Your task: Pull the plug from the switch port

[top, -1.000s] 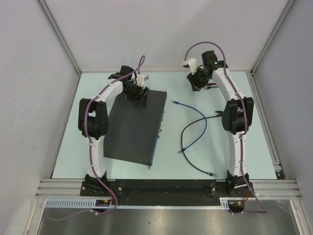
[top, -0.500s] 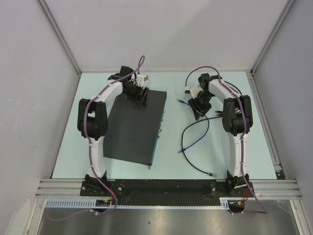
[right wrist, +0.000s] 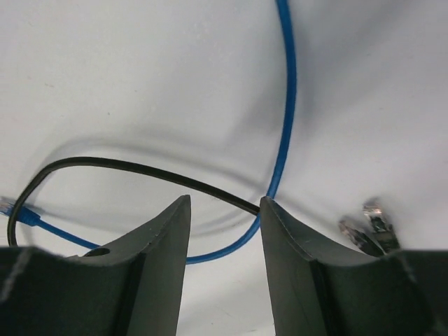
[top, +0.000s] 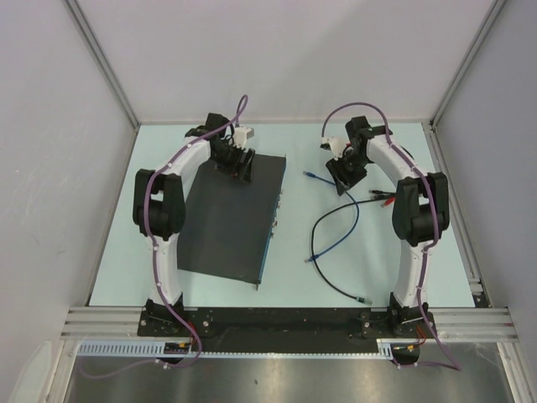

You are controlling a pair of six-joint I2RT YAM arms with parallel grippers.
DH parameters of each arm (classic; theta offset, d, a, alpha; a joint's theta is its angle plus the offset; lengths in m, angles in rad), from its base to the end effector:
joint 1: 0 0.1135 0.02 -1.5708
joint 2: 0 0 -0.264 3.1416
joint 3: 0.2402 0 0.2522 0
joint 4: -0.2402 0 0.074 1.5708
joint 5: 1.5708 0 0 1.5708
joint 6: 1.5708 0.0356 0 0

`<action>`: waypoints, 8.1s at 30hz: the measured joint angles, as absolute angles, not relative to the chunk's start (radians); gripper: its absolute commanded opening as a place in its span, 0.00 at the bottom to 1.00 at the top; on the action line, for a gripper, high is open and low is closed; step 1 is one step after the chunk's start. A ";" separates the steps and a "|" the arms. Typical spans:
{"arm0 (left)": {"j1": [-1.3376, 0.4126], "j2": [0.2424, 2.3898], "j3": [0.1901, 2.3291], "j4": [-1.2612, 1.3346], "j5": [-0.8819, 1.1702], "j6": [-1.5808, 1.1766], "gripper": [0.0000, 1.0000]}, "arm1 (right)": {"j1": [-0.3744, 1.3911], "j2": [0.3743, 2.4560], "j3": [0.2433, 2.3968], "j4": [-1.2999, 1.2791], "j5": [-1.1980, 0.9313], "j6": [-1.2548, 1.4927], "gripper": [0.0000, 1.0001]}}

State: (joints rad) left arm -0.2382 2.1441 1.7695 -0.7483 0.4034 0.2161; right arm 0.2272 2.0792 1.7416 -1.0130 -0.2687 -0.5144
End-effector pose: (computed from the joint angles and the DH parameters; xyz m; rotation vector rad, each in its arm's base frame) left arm 0.4431 -0.1220 0.2053 0.7166 2.5526 -0.5482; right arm 0.4102 0.1045 0.2139 -1.0788 2.6567 0.3382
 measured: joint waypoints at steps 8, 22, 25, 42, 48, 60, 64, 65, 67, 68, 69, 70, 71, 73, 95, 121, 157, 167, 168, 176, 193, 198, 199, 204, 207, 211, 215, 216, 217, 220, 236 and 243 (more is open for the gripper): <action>-0.238 2.145 1.772 -0.749 0.403 0.210 0.79 | 0.226 2.031 1.713 -0.970 -0.217 -0.487 0.48; -0.239 2.145 1.772 -0.749 0.400 0.210 0.79 | 0.199 2.104 1.690 -0.965 -0.162 -0.464 0.27; -0.240 2.145 1.772 -0.749 0.399 0.209 0.79 | 0.202 2.108 1.690 -0.962 -0.163 -0.463 0.29; -0.240 2.147 1.774 -0.749 0.398 0.207 0.79 | 0.257 2.130 1.834 -1.078 -0.219 -0.553 0.00; -0.240 2.163 1.800 -0.772 0.398 0.198 0.79 | 0.281 2.053 1.872 -1.111 -0.230 -0.592 0.14; -0.242 2.173 1.814 -0.772 0.404 0.184 0.79 | 0.238 2.095 1.747 -1.085 -0.166 -0.502 0.47; -0.242 2.172 1.812 -0.769 0.404 0.184 0.79 | 0.208 2.190 1.810 -1.086 -0.162 -0.503 0.45; -0.242 2.171 1.809 -0.767 0.404 0.185 0.79 | 0.202 2.209 1.828 -1.086 -0.162 -0.506 0.45; -0.242 2.168 1.805 -0.762 0.403 0.185 0.79 | 0.192 2.233 1.848 -1.084 -0.165 -0.513 0.41; -0.242 2.167 1.801 -0.759 0.403 0.185 0.79 | 0.188 2.239 1.850 -1.084 -0.166 -0.517 0.36; -0.242 2.166 1.800 -0.758 0.402 0.185 0.79 | 0.187 2.242 1.850 -1.085 -0.167 -0.523 0.25; -0.243 2.165 1.799 -0.757 0.402 0.185 0.79 | 0.188 2.244 1.850 -1.088 -0.169 -0.528 0.19; -0.243 2.165 1.799 -0.757 0.401 0.185 0.79 | 0.191 2.247 1.850 -1.090 -0.171 -0.533 0.14; -0.243 2.165 1.799 -0.757 0.400 0.185 0.79 | 0.196 2.250 1.850 -1.093 -0.175 -0.538 0.00; -0.244 2.199 1.856 -0.805 0.403 0.183 0.79 | 0.021 2.060 2.178 -1.348 -0.166 -1.054 0.00; -0.244 2.174 1.814 -0.766 0.398 0.185 0.79 | -0.039 2.547 2.358 -0.612 0.245 -0.933 0.82; -0.268 2.136 1.810 -0.892 0.400 0.220 0.98 | 0.302 2.215 1.827 -0.795 -0.269 -0.052 0.98; -0.271 2.062 1.718 -0.937 0.393 0.258 0.95 | 0.273 2.242 1.814 -0.699 -0.685 -0.040 0.75; -0.271 2.057 1.718 -0.948 0.393 0.264 0.95 | 0.265 2.246 1.811 -0.686 -0.716 -0.036 0.75; -0.268 2.051 1.736 -1.056 0.411 0.294 0.94 | 0.218 2.223 1.663 -0.277 -0.800 0.295 0.59; -0.239 2.091 1.763 -1.161 0.478 0.303 0.51 | 0.307 2.296 1.473 0.101 -0.878 0.688 0.54; -0.238 2.116 1.763 -1.162 0.484 0.291 0.29 | 0.308 2.299 1.469 0.126 -0.900 0.707 0.60; -0.238 2.119 1.763 -1.163 0.485 0.292 0.22 | 0.309 2.302 1.469 0.141 -0.907 0.712 0.60; -0.238 2.128 1.763 -1.166 0.487 0.297 0.18 | 0.316 2.351 1.469 0.273 -0.984 0.787 0.63; -0.238 2.129 1.764 -1.166 0.487 0.297 0.18 | 0.323 2.372 1.469 0.337 -1.021 0.831 0.64; -0.238 2.133 1.772 -1.169 0.487 0.297 0.18 | 0.331 2.394 1.470 0.421 -1.058 0.897 0.66; -0.238 2.144 1.786 -1.169 0.486 0.297 0.18 | 0.327 2.408 1.470 0.471 -1.076 0.961 0.64; -0.238 2.147 1.789 -1.169 0.486 0.297 0.18 | 0.326 2.412 1.470 0.488 -1.081 0.981 0.62; -0.238 2.149 1.791 -1.169 0.486 0.297 0.17 | 0.325 2.418 1.470 0.505 -1.085 1.001 0.60; -0.238 2.155 1.797 -1.169 0.486 0.297 0.18 | 0.321 2.442 1.470 0.576 -1.097 1.075 0.57; -0.236 2.161 1.803 -1.169 0.485 0.297 0.17 | 0.169 2.395 1.346 0.643 -1.214 1.074 0.54; -0.235 2.178 1.823 -1.164 0.485 0.297 0.17 | 0.116 2.350 1.345 0.498 -1.230 0.934 0.55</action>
State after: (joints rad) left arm -0.2348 2.1777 1.8233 -1.1645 0.4850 0.2970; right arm 0.1162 2.3501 1.3445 0.4976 -1.2297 0.9340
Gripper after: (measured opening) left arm 0.170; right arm 0.542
